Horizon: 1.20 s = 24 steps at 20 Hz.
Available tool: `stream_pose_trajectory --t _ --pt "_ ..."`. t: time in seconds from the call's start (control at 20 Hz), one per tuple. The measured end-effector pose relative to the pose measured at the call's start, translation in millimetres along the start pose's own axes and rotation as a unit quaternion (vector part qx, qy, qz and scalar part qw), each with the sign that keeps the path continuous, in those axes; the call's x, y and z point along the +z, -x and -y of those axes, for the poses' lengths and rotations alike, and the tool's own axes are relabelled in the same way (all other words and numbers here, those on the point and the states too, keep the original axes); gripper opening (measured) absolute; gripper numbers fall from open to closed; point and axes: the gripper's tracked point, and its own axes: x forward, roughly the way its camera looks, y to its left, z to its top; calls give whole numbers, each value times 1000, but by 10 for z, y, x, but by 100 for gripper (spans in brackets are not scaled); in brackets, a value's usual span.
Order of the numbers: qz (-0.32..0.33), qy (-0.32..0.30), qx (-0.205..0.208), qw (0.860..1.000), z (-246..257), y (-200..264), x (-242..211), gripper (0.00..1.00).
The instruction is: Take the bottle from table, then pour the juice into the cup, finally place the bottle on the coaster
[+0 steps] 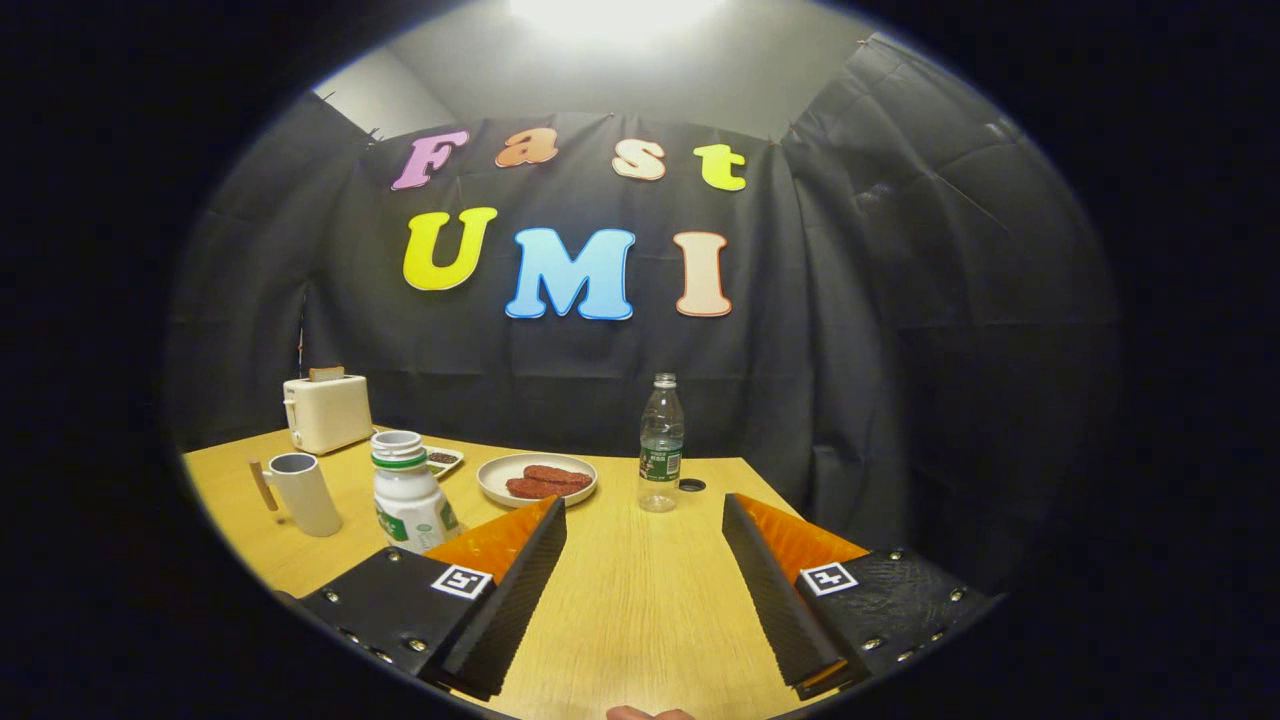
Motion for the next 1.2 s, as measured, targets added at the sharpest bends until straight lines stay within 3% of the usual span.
stream_pose_trajectory --t 0.15,0.35,0.9,1.2 --pt "9 -6 1 1000 -147 80 82 96" --pt "11 -1 33 999 -425 135 94 96" --pt "-19 -16 111 994 -1199 195 -327 96" --pt "-36 -4 108 993 -1429 -14 -539 97"
